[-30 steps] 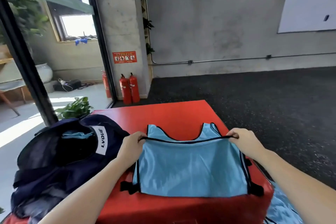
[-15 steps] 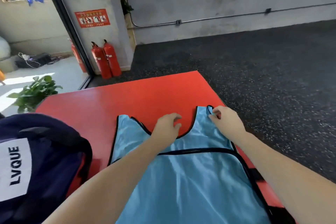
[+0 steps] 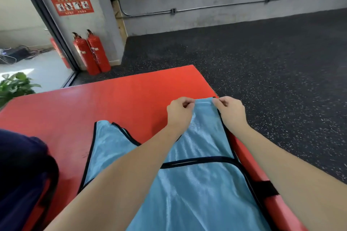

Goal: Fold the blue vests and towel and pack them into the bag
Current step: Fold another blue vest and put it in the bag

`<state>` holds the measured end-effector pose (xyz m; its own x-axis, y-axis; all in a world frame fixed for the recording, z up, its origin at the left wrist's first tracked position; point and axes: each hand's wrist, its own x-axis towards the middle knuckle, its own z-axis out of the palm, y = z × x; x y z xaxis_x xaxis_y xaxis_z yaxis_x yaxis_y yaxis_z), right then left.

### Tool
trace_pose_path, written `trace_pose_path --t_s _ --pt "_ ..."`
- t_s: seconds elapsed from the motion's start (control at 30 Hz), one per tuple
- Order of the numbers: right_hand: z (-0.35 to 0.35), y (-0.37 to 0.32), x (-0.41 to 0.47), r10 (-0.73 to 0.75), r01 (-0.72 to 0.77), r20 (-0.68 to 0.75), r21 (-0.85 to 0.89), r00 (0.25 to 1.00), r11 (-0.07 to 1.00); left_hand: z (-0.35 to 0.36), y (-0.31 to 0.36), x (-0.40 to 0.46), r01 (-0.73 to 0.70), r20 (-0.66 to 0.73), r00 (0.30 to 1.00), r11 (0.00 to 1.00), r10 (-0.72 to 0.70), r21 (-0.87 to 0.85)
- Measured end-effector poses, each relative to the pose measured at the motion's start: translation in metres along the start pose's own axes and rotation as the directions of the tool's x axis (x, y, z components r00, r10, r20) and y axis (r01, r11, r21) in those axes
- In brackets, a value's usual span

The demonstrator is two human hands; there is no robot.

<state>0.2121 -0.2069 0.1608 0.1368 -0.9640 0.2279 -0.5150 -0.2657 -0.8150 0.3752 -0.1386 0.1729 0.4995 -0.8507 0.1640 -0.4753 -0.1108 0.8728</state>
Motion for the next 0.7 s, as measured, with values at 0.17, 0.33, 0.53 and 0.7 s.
trace_pose_path --t_s 0.17,0.33,0.53,0.7 --pt "0.0 0.011 -0.004 0.017 0.011 0.107 -0.253 0.994 0.967 -0.002 -0.009 -0.008 -0.087 0.266 0.964 0.922 -0.018 0.376" --pt "0.0 -0.018 -0.021 -0.048 0.111 0.152 -0.443 0.987 0.889 -0.034 -0.015 -0.034 -0.102 0.231 0.973 0.908 0.005 0.407" --pt "0.045 -0.079 -0.059 -0.168 0.259 0.28 -0.327 0.945 0.909 -0.116 -0.048 -0.065 -0.021 -0.023 0.999 0.951 0.03 0.309" --pt "0.112 -0.126 -0.096 -0.239 0.352 0.448 -0.187 0.862 0.917 -0.194 -0.099 -0.081 0.156 -0.298 0.952 0.95 -0.071 0.272"
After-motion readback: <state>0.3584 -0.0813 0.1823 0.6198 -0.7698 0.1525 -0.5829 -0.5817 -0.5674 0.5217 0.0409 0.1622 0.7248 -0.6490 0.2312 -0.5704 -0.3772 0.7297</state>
